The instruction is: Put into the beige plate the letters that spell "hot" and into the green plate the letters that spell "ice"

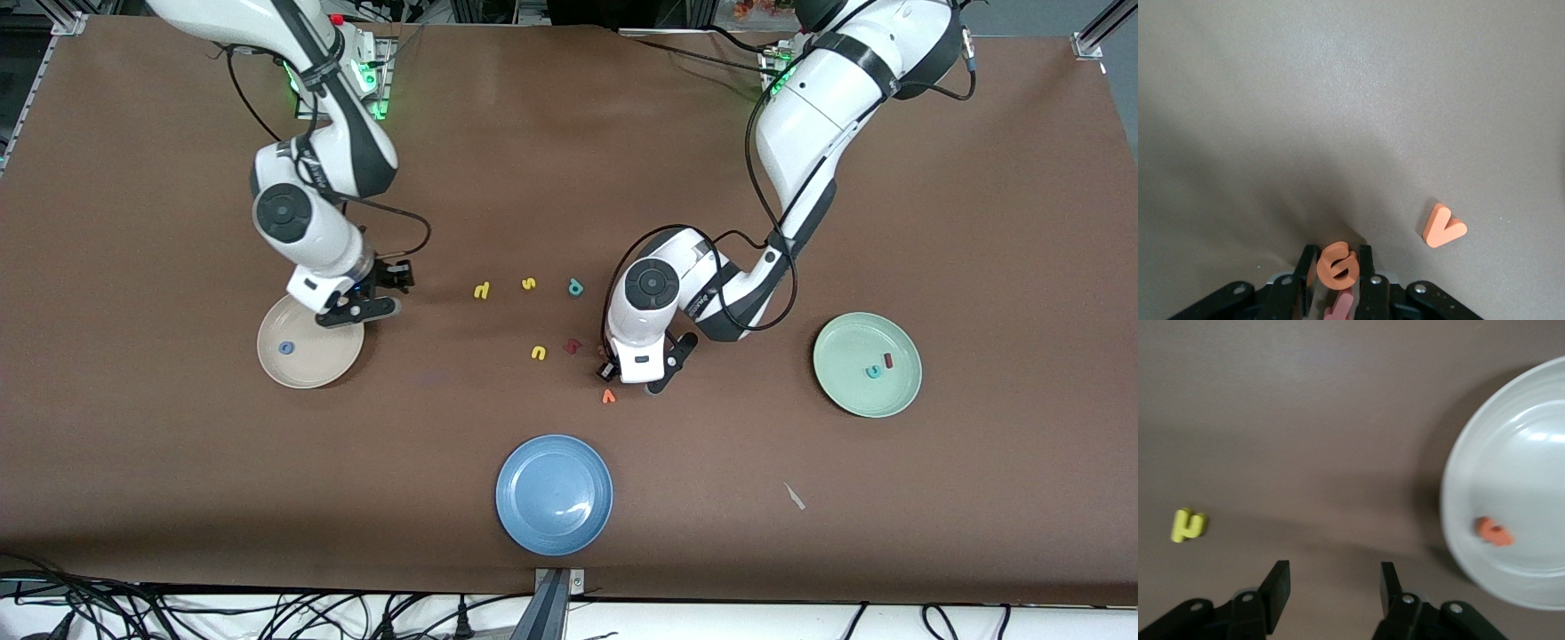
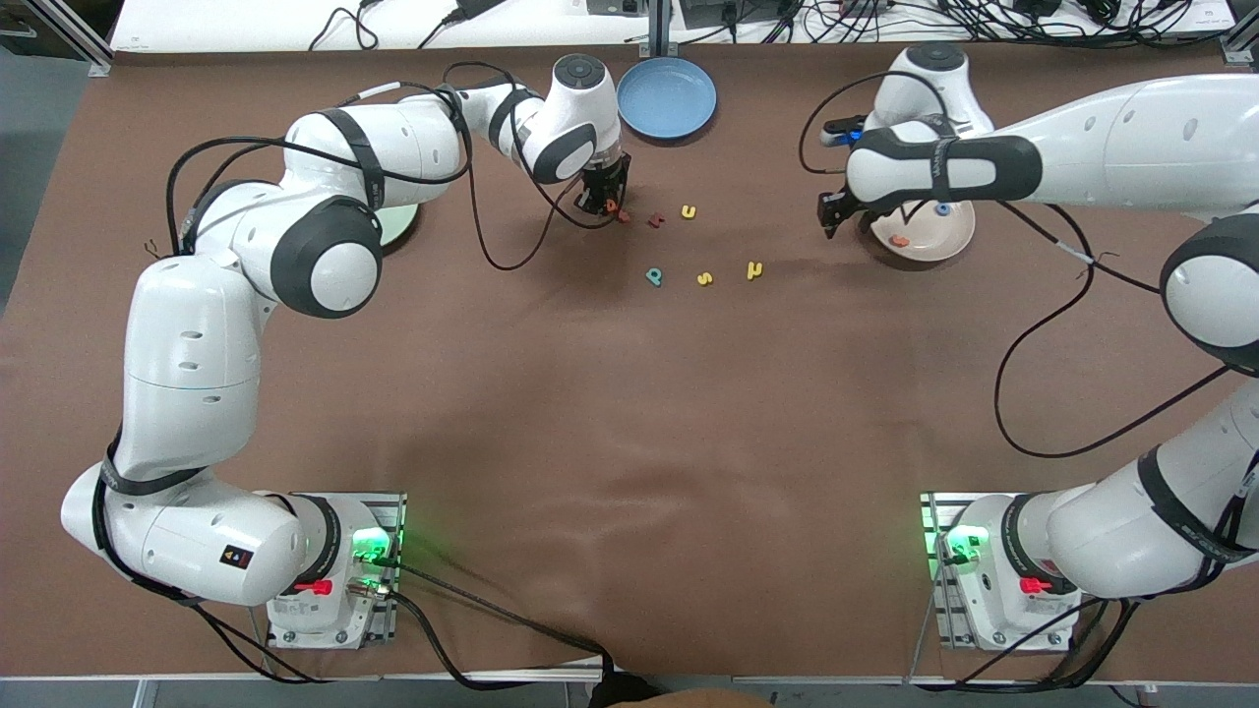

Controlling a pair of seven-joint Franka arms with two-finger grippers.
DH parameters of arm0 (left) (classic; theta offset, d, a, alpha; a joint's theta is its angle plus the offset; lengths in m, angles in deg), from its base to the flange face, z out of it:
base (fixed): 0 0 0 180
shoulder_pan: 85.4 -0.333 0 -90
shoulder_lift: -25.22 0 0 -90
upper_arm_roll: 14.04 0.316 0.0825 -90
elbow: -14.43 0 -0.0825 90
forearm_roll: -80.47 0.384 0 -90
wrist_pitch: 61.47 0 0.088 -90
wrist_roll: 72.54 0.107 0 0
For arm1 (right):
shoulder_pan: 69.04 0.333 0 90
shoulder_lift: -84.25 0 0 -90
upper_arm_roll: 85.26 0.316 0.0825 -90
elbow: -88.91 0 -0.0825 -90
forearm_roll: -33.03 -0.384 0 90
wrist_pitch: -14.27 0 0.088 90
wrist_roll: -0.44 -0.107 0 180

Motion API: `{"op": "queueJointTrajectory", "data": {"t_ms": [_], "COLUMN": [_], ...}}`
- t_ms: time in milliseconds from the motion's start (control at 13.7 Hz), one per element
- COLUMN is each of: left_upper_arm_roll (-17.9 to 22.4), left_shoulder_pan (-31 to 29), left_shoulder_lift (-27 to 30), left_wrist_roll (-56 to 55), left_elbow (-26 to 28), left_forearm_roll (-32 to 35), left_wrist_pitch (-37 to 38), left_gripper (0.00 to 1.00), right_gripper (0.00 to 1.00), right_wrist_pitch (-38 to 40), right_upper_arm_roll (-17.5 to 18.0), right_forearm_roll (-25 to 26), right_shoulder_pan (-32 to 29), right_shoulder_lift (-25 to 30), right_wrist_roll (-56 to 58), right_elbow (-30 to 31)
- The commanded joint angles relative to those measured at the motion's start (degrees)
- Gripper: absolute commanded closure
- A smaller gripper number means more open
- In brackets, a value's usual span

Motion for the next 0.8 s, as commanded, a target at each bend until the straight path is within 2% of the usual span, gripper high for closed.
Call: {"op": "queueJointTrajectory", "data": {"t_ms": [0, 146, 365, 584, 731], "left_upper_arm_roll": [0.7, 0.2, -0.3, -0.2, -0.1], "left_shoulder_pan": [-2.0, -5.9, -13.7, -22.2, -26.8], "left_shoulder_lift": [1.4, 6.1, 11.7, 12.9, 12.9], "left_wrist_roll": [0.2, 4.3, 18.7, 37.5, 48.7], "left_elbow": [-1.0, -0.9, -0.3, 0.0, 1.8], "left_forearm_roll": [0.2, 0.1, -3.8, -6.5, -6.5], "left_wrist_pitch": [1.0, 6.8, 15.8, 24.1, 26.6], "left_gripper": [0.98, 0.99, 0.98, 0.99, 0.98], "right_gripper": [0.34, 0.34, 0.34, 0.34, 0.34], "right_wrist_pitch": [-3.8, -6.3, -9.6, -11.8, -14.3], "right_upper_arm_roll": [0.2, 0.9, 1.0, 0.9, 0.9], "right_forearm_roll": [-1.8, -1.8, -1.1, -0.9, -0.6], "right_shoulder_pan": [3.8, 6.8, 11.4, 12.0, 12.6], "right_shoulder_lift": [-2.2, -5.2, -9.5, -11.0, -12.2], "right_wrist_roll": [-8.4, -15.3, -21.9, -23.0, -24.4], "right_elbow": [-0.5, -3.0, -6.0, -5.7, -5.1]}}
